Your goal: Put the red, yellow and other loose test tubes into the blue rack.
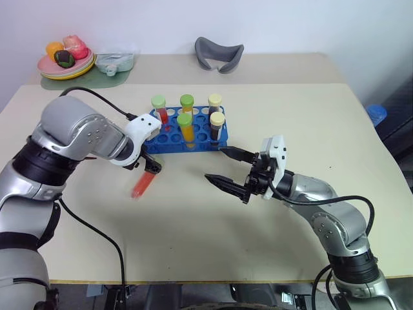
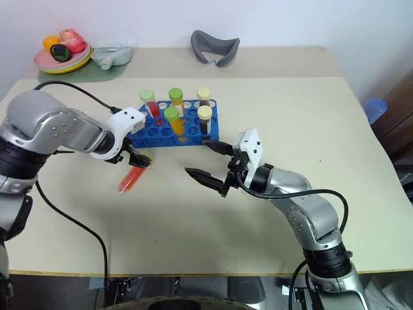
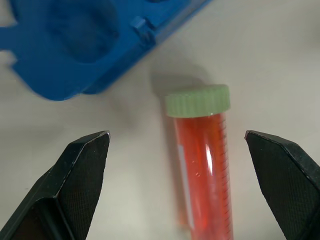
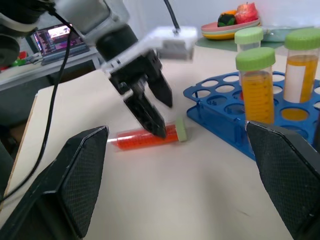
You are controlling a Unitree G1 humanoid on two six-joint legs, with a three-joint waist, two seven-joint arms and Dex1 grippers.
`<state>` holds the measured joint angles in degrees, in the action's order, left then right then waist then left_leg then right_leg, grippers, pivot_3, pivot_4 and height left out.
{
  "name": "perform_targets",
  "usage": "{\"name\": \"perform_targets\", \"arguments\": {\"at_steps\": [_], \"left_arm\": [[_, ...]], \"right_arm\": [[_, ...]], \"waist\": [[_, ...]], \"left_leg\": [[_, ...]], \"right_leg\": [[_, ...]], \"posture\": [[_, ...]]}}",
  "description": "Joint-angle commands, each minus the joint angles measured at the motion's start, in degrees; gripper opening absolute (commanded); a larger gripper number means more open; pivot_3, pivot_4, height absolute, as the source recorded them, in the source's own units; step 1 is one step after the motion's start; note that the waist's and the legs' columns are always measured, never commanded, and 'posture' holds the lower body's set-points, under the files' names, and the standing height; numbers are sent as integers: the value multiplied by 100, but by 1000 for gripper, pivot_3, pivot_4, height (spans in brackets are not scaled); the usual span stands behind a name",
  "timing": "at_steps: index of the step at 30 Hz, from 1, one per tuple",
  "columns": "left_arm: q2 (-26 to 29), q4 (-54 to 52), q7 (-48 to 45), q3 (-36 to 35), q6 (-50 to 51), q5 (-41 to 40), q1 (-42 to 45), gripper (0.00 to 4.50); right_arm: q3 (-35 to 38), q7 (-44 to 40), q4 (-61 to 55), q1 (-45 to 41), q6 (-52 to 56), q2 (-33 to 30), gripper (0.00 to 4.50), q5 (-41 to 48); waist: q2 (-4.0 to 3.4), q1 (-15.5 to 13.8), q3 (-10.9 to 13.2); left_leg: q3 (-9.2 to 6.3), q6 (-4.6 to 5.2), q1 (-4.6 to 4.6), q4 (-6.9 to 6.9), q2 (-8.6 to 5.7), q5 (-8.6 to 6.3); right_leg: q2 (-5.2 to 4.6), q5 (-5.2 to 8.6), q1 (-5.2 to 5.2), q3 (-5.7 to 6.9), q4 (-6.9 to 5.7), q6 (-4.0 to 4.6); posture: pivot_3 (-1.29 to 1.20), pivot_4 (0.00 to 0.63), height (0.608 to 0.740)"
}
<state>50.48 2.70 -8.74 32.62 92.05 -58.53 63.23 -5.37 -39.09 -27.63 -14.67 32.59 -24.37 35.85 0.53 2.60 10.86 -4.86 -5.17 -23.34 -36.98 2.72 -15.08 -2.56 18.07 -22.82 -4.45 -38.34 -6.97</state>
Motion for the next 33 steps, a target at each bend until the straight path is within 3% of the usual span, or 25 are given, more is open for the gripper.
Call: {"name": "perform_targets", "arguments": {"at_steps": [1, 9, 12, 17, 18, 25, 30, 33], "left_arm": [[35, 139, 437, 281, 45, -583, 228, 4439], [-127, 611, 1665, 358, 45, -1334, 225, 4439], [-67, 618, 1987, 394, 45, -1675, 153, 3570], [-1, 555, 2532, 322, 45, -2161, 63, 1087], [14, 536, 2620, 275, 45, -2240, 42, 804], [310, 363, 3115, -139, 45, -2761, -176, 804], [1021, -666, 2515, -1284, -15, -3008, -738, 804], [1786, -2019, 1521, -2433, -995, -2101, -1768, 804]], "right_arm": [[44, 148, -341, -14, 68, 60, 4500, 117], [72, 240, -377, -43, 135, 68, 4500, 152], [59, 222, -350, -66, 124, 73, 4500, 145], [8, 192, -317, -91, 103, 112, 4500, 133], [4, 184, -315, -93, 104, 118, 4500, 133], [-16, 124, -286, -99, 96, 122, 4500, 127], [8, 75, -316, -40, 72, 95, 4500, 126], [120, 40, -326, 14, 75, 28, 4500, 171]], "waist": [[0, 0, 0], [0, -3, 0], [0, 0, 0], [0, 1, 0], [0, 1, 0], [0, 4, 0], [0, 13, 0], [0, 21, 0]], "left_leg": [[0, -1, 0, 0, 0, 1], [0, 0, 0, -2, 0, 0], [0, 0, 0, -2, 0, 0], [0, -2, 0, -3, 0, 1], [0, -3, 0, -3, 0, 2], [1, -6, 0, -3, 0, 3], [2, -14, -2, -2, 0, 8], [6, -22, -2, 4, 0, 12]], "right_leg": [[0, 0, 0, 0, 0, 0], [-1, 0, -1, 0, -1, 0], [-1, 0, -1, -1, -2, 0], [-1, 0, 0, -1, -3, 0], [-1, 0, -1, -1, -3, 0], [-1, 0, -2, -2, -3, 0], [-2, 0, -7, -2, -4, 0], [-2, 0, -11, -5, -3, 0]], "posture": [[0, 150, 740], [0, 150, 740], [0, 150, 740], [0, 150, 740], [0, 150, 740], [0, 150, 740], [0, 150, 740], [0, 150, 740]]}}
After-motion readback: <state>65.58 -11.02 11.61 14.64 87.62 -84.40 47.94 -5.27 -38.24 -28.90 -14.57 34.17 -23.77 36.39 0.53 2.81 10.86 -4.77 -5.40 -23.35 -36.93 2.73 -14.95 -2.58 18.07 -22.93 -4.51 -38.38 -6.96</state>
